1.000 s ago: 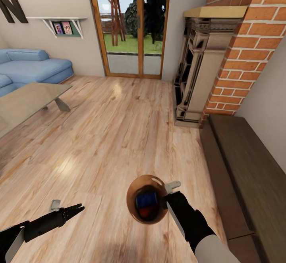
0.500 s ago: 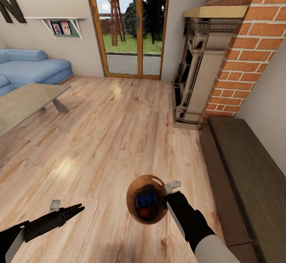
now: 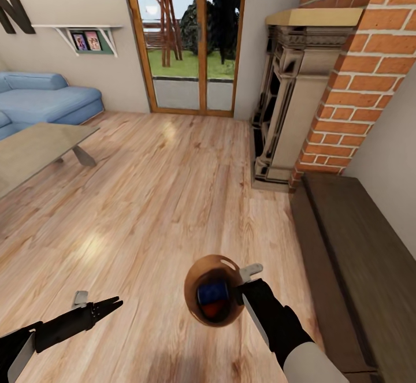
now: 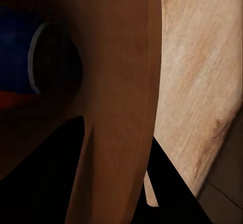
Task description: Put the three can of soda from the living room inside the tash can in the kitchen.
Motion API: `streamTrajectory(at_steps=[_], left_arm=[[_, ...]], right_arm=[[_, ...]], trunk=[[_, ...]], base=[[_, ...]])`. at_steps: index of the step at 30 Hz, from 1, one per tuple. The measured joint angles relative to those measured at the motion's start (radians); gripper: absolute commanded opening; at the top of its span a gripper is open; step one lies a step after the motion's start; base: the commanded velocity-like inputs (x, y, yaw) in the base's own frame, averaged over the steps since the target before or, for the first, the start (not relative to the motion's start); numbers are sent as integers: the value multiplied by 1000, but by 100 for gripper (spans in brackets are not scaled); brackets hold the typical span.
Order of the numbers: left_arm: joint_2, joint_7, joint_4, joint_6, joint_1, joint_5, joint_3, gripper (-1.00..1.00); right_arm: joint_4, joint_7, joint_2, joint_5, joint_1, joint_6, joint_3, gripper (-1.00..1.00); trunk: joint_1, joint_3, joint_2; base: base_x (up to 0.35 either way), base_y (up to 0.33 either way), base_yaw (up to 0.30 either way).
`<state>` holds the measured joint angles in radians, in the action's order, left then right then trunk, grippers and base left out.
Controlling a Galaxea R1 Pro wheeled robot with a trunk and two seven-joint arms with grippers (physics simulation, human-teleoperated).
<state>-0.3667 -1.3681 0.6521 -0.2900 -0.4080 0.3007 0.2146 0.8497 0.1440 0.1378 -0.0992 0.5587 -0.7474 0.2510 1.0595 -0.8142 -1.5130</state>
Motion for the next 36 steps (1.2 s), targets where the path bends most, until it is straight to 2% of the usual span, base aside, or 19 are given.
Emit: streamTrajectory(at_steps=[10,12,14,15,16,20,29,30,31,32,36], left_arm=[[0,11,-1,1,0,0,0,100],[1,57,-1,3,0,0,-1,100],[5,123,-1,4,0,0,-2,100],[11,175,-1,5,0,1,-2,100],[12,187,0,5,0,2,-2,100],[16,218,0,6,0,3,-3,100],[20,236,0,7,0,2,-4,100],[64,305,0,29,0,-3,-9,100],[88,390,0,50,0,-3,-14,100],[133,601,0,102,0,-4,-51,100],[160,760,0,142,0,-3,-112,100]], right_arm=[[0,-1,0,9,0,1,0,-100],[0,-1,0,7,0,1,0,-100],[1,0,0,6,0,1,0,-100],[1,-1,0,7,0,1,0,-100],[1,-1,0,7,0,1,0,-100],[1,-1,0,7,0,1,0,-100],[1,-1,0,7,0,1,0,-100],[3,-1,-1,10,1,1,0,-100],[4,0,-1,8,1,1,-1,-100],[6,0,-3,9,1,0,-5,-100],[21,1,-5,5,1,-4,-9,-100]], trunk=[[0,0,0],[0,0,0],[0,0,0],[0,0,0],[0,0,0],[0,0,0],[0,0,0],[0,0,0],[0,0,0],[0,0,0],[0,0,0]], base=[[12,-3,0],[0,0,0],[0,0,0],[0,0,0],[0,0,0],[0,0,0],[0,0,0],[0,0,0],[0,0,0],[0,0,0],[0,0,0]])
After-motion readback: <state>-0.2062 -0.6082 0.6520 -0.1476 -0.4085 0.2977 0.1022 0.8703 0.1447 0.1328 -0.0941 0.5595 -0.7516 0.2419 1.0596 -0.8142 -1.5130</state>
